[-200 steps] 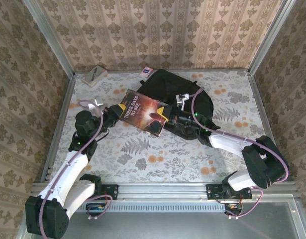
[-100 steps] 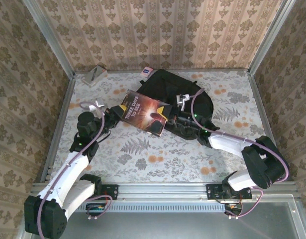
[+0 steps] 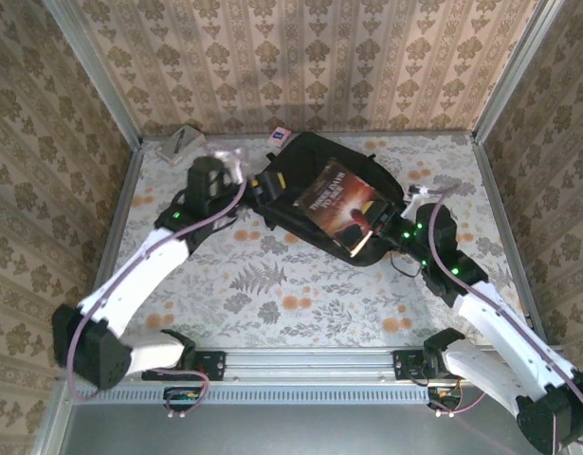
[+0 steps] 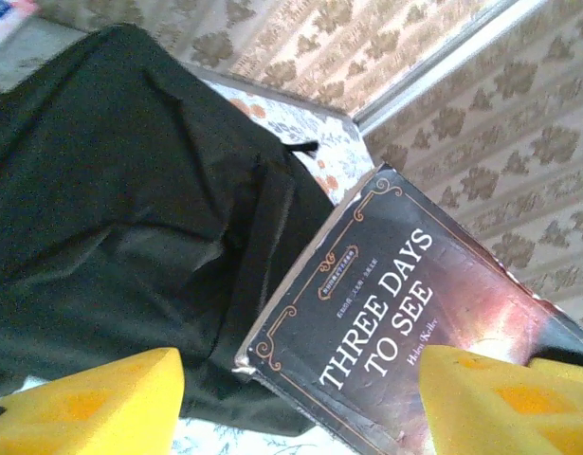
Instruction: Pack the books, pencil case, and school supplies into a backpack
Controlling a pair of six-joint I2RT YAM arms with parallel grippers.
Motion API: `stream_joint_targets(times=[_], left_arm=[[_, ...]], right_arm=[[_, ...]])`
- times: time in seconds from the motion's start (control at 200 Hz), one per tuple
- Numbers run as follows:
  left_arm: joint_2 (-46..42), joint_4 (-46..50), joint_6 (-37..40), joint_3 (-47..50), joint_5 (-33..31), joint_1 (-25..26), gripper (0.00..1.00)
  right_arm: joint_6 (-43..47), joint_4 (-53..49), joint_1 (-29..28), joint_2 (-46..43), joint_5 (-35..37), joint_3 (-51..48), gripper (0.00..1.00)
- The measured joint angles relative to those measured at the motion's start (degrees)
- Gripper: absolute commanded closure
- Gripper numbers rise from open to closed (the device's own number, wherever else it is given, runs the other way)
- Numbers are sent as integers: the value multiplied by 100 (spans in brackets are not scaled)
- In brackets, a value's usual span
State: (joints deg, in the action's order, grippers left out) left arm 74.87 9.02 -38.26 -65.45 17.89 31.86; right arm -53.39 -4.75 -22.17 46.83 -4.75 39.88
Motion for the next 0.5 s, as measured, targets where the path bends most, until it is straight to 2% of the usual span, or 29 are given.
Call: stream_joint_targets(times=[0.255, 0.415, 0.5], left_arm=[[2813, 1316, 1296, -2747, 17, 518, 39], [4339, 2234, 1886, -4478, -127, 702, 39], [4876, 2651, 2109, -5130, -350, 800, 36]], right_arm=[[678, -1644, 131, -1099, 1838, 31, 100], [970, -2068, 142, -1172, 2577, 92, 100], [1117, -2133, 157, -1106, 2778, 98, 100]])
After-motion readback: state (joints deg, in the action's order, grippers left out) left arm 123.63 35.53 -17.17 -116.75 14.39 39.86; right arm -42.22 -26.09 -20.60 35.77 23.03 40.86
